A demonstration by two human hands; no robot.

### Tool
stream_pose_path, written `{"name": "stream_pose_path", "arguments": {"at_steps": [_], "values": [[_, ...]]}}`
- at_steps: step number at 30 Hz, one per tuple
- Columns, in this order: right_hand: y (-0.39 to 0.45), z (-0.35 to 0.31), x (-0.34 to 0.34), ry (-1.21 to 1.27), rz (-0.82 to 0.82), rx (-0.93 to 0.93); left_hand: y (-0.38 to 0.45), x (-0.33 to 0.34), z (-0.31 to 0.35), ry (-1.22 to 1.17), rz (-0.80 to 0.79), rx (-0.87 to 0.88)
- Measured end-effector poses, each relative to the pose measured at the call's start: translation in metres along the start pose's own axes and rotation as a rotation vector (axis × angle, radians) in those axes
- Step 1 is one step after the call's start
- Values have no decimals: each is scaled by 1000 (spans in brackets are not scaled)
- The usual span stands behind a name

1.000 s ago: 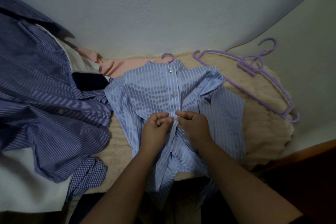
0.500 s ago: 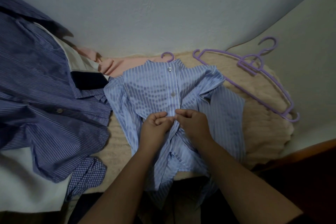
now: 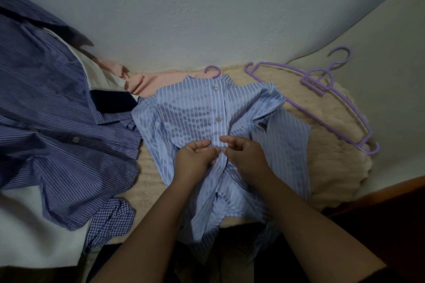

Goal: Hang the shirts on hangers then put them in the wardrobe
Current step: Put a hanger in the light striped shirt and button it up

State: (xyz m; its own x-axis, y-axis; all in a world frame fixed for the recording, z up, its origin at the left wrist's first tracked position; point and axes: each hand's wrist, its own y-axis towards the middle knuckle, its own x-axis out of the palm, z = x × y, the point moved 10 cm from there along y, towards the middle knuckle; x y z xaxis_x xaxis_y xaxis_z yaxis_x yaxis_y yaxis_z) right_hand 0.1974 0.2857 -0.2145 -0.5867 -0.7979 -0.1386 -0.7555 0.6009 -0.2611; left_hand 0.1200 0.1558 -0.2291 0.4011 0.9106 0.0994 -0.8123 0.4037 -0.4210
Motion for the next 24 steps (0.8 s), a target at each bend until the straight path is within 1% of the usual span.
{"name": "stream_pose_path", "arguments": {"at_steps": [2,6,9,12,15,20,24], "values": [[0,-3,0,2,-23,-18,0,3,-3,-86,-22,-67],[0,-6,4,154,-69,10,-1,9,-9,-162,-85,-152],[3,-6,6,194,-83,31,0,10,-10,-203,-112,-183],[3,1,9,173,-107,62,1,2,-6,-152,-65,-116],[-6,6,6,112,-112,72,-8,-7,-5,-28,-16,-55],[-36,4,-17,-53,6,-32,-44,-14,-7,120,8,30],[-57,11,-22,-165,36,-51,-67,-17,-9,236,30,105]]}}
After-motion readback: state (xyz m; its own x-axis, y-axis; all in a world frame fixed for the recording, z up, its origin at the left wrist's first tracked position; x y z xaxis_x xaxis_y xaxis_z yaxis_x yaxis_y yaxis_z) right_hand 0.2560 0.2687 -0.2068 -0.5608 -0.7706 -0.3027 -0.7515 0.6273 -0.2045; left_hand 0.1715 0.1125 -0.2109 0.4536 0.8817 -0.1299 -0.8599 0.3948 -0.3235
